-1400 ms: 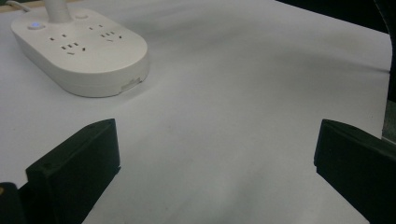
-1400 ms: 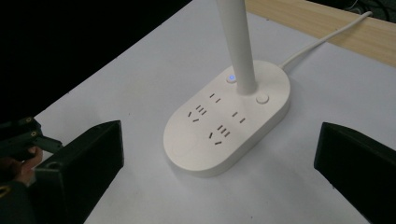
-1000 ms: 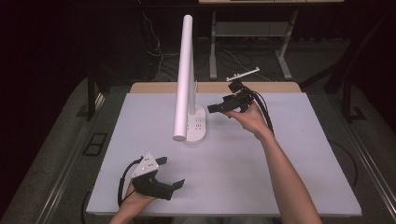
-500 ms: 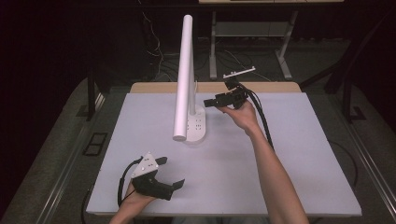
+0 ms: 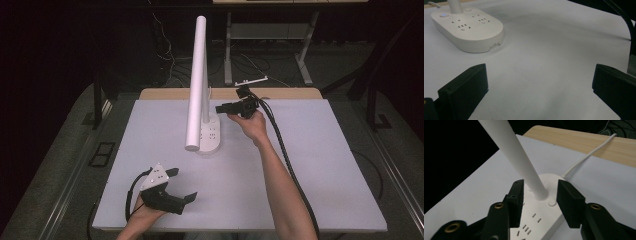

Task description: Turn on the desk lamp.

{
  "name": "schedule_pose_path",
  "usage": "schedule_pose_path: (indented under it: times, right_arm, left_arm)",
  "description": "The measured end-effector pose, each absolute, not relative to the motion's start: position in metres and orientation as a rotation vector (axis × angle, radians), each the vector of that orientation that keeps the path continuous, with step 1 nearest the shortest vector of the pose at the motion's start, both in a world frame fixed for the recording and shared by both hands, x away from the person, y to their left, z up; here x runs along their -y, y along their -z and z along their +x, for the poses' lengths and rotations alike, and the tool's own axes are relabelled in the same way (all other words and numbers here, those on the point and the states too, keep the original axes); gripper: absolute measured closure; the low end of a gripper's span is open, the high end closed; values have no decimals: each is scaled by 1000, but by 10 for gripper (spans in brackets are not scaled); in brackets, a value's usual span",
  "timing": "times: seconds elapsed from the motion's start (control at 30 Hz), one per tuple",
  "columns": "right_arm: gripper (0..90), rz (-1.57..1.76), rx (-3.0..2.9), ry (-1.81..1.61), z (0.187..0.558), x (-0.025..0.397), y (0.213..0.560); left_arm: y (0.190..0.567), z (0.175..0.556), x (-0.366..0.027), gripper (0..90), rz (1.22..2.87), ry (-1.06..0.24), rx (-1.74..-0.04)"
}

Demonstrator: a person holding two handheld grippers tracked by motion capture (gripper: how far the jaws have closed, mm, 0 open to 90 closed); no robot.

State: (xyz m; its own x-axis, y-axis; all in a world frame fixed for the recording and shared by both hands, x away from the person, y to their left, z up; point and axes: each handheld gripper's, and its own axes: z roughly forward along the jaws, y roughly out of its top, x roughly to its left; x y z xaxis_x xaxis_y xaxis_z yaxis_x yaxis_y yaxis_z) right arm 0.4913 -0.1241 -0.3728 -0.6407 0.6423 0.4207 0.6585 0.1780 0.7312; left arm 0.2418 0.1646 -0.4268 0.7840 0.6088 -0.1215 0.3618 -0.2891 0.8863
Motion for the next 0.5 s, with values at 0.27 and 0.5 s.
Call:
schedule_pose_path:
  times: [0.27,0.5]
  right_arm:
    - [712,-1337,2384,1512,497,119,386]
    - [850,-1325,2350,1511,501,115,398]
  left_arm:
    - [427,241,-164,0,1913,-290,-729]
    - [427,240,-162,0,1919,-288,-714]
